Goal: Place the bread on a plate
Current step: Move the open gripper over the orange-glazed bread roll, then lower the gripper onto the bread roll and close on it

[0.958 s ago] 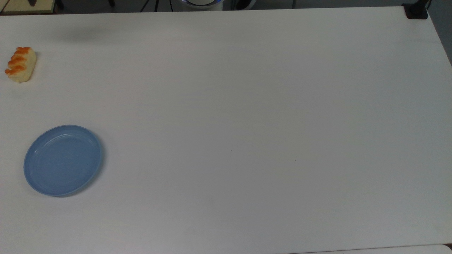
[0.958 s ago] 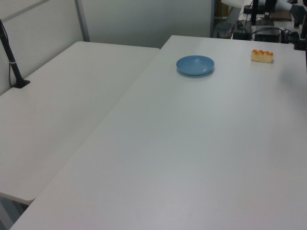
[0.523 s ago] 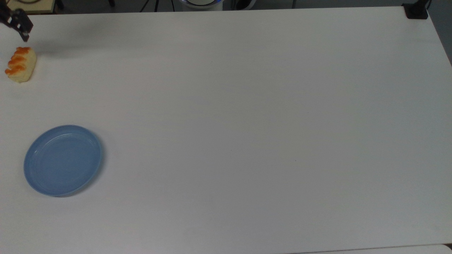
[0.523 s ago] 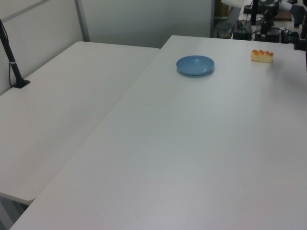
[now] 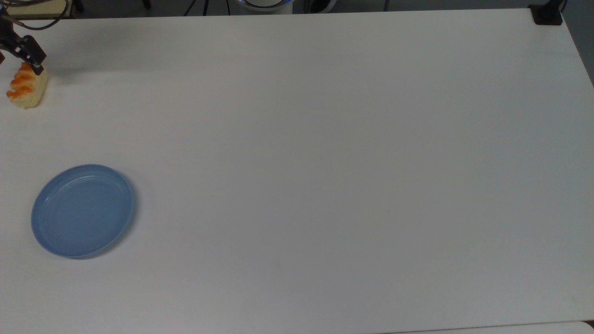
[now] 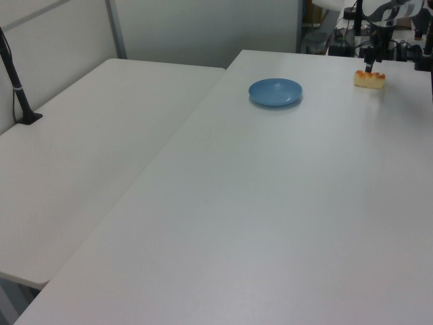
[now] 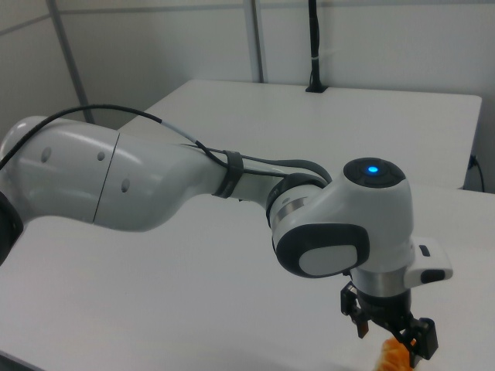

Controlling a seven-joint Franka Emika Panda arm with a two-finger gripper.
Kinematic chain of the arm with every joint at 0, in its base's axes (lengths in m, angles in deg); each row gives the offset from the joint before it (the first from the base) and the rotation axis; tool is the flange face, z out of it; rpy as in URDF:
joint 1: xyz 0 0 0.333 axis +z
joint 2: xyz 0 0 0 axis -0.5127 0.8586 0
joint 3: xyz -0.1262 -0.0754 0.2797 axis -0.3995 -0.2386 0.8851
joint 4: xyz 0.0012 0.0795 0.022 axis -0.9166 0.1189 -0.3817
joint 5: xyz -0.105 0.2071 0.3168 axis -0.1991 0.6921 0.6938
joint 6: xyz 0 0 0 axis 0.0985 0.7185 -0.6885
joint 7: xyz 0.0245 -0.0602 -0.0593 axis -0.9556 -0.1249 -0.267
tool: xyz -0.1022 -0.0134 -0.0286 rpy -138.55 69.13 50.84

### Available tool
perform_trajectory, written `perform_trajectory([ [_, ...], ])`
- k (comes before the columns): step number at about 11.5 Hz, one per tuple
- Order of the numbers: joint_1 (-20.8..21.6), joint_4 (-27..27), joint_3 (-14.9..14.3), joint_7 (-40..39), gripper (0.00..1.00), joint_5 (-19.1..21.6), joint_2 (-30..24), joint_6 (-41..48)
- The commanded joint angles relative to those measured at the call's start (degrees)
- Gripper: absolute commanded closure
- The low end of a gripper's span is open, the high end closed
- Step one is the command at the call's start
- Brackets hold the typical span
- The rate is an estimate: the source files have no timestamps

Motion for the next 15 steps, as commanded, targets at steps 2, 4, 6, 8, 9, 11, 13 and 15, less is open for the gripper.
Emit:
perform_trajectory([
  [2,-1.27,0.84,0.43,-2.18,0.00,1.39,0.08,-0.72],
  [4,-1.28,0.84,0.43,-2.01,0.00,1.39,0.52,-0.72],
  [6,-1.28,1.01,0.60,-1.40,0.00,1.39,1.66,-2.99],
  [8,-1.28,2.85,1.22,-1.30,0.00,1.39,1.84,-6.95],
  [9,-1.28,3.03,1.31,-1.30,0.00,1.39,2.10,-7.23],
  [11,-1.19,3.12,1.31,-1.21,0.01,1.39,2.89,-8.80],
  [13,-1.28,4.08,2.36,-1.21,0.29,1.39,2.98,-10.13],
  [15,-1.19,4.00,2.89,-1.04,0.55,1.47,2.89,-10.04],
])
